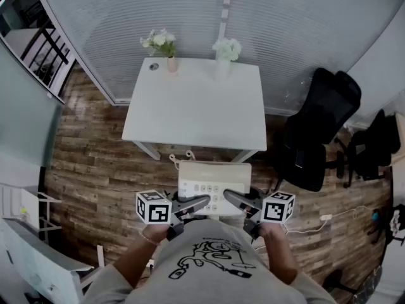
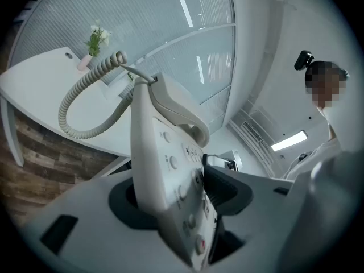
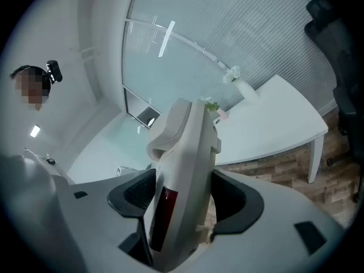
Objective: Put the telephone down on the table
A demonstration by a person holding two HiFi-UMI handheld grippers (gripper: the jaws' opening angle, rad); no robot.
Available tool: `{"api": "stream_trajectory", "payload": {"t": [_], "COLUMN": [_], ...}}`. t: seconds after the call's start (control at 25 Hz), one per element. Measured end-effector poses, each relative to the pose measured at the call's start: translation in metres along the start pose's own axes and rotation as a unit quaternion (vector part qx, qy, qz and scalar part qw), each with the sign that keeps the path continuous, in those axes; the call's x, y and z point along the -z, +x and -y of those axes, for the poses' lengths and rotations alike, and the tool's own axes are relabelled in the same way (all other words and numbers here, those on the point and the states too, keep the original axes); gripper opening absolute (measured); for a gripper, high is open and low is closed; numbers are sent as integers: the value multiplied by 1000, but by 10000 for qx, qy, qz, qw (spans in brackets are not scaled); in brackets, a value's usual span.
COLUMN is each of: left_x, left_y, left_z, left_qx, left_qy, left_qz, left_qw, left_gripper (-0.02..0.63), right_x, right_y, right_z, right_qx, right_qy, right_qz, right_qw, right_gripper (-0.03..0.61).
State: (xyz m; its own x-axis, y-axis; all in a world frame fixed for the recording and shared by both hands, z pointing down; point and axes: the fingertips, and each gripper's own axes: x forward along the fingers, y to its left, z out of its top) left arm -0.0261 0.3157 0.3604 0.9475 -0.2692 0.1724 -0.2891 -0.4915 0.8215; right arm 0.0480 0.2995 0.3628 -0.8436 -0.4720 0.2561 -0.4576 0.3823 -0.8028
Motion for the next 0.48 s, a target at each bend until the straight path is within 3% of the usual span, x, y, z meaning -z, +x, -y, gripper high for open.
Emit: {"api": "stream_trajectory", "payload": {"t": [0.48], "left_x": [-5], "left_y": [-10], "left_z": [-4], "left_qx": [122], "left_qy": [-12], "left_qz": [-45], "left_qw": [9999], "left_gripper": [242], "right_x": [0], "right_y": [10], "right_z": [-7], "right_qx": [138], "right_qy": [-66], "right_qz": [89], "right_qw": [9998], "right_gripper": [311]}}
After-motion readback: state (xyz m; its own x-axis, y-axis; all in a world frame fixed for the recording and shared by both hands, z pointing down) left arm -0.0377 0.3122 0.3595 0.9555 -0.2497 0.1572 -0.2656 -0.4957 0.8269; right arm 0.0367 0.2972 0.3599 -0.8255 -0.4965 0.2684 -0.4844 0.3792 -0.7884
